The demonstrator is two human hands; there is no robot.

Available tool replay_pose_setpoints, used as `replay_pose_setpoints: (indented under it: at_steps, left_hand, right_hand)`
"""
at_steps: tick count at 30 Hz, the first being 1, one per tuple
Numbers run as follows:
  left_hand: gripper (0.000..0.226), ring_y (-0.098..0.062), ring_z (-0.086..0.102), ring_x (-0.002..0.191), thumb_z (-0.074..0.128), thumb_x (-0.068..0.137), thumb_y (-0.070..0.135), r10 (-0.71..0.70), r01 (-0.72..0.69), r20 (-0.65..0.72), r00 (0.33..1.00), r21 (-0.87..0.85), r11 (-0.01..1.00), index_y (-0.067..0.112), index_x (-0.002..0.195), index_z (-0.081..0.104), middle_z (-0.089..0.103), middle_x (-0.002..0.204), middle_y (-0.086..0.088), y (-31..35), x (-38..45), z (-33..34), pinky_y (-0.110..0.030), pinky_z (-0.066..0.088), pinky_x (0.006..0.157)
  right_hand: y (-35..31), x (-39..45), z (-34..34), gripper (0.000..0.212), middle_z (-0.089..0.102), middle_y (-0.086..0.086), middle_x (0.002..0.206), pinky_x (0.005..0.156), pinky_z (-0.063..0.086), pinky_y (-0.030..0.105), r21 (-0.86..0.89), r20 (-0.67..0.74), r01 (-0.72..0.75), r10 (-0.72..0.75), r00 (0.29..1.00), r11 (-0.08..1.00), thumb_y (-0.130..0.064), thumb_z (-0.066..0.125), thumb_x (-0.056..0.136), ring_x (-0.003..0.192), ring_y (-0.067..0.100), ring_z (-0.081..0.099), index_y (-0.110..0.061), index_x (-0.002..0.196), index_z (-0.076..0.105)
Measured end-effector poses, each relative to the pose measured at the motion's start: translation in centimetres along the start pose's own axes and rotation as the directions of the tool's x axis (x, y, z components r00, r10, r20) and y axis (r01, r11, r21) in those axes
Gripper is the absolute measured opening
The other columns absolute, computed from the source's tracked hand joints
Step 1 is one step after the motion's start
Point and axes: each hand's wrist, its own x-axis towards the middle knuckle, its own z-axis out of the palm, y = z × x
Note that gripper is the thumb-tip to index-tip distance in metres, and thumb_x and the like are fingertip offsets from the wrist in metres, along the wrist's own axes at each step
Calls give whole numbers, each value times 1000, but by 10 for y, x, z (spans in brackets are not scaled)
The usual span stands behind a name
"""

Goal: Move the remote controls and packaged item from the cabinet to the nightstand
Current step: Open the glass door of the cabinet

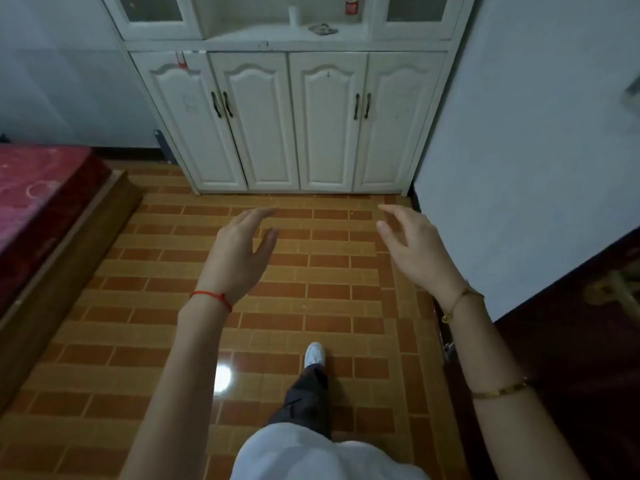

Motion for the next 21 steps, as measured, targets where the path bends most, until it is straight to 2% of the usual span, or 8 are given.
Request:
replay_pose_setpoints:
  at_steps: [3, 6, 11, 15, 19, 21]
  left_hand:
    - [38, -28, 61, 111, 51, 98, 26, -28, 28, 8, 1000, -17, 999, 15, 135, 53, 60, 132, -6, -16, 41, 9, -31, 47, 92]
    - [39, -26, 60, 114, 51, 98, 28, -34, 34, 27, 999, -3, 999, 16, 136, 52, 60, 132, -6, -30, 94, 13, -35, 50, 94]
    - [37, -35, 63, 96, 52, 98, 25, -13, 14, 11, 1000, -10, 1000, 15, 133, 55, 63, 126, -7, -49, 187, 18, -33, 47, 86]
    - [39, -29, 61, 112, 50, 98, 29, 7, -6, 37, 999, -24, 1000, 16, 135, 53, 61, 131, -6, -66, 254, 26, -40, 50, 96]
    - [39, -36, 63, 102, 50, 98, 29, -23, 23, 45, 999, -16, 1000, 17, 135, 53, 60, 131, -6, -78, 309, 38, -43, 51, 91]
    - [39, -32, 62, 110, 50, 99, 29, -24, 25, 51, 998, -17, 1000, 16, 136, 53, 60, 132, -6, -85, 336, 47, -39, 49, 94]
  right_hand:
    - [9, 43, 8, 44, 49, -1, 142, 113, 35, 38, 8, 0, -24, 24, 1000, 1000, -39, 40, 100, 135, 15, 40, -19, 139, 46]
    - [13, 95, 15, 44, 50, -1, 141, 112, 36, 40, -7, 31, -57, 57, 998, 998, -39, 40, 100, 134, 15, 41, -19, 139, 46]
    - [21, 185, 16, 45, 51, -2, 140, 111, 36, 39, 3, -11, -67, 67, 998, 998, -40, 38, 100, 133, 15, 42, -19, 139, 46]
    - [24, 250, 16, 45, 50, -3, 141, 111, 36, 37, -7, -38, -75, 75, 996, 997, -41, 38, 100, 134, 14, 40, -20, 140, 45]
    - [36, 305, 21, 46, 50, -3, 141, 110, 37, 36, -7, -21, -87, 87, 996, 996, -42, 38, 100, 134, 13, 40, -20, 140, 45]
    - [45, 331, 26, 46, 51, -2, 140, 110, 37, 34, 5, -14, -94, 94, 995, 996, -41, 38, 100, 133, 13, 41, -20, 140, 45]
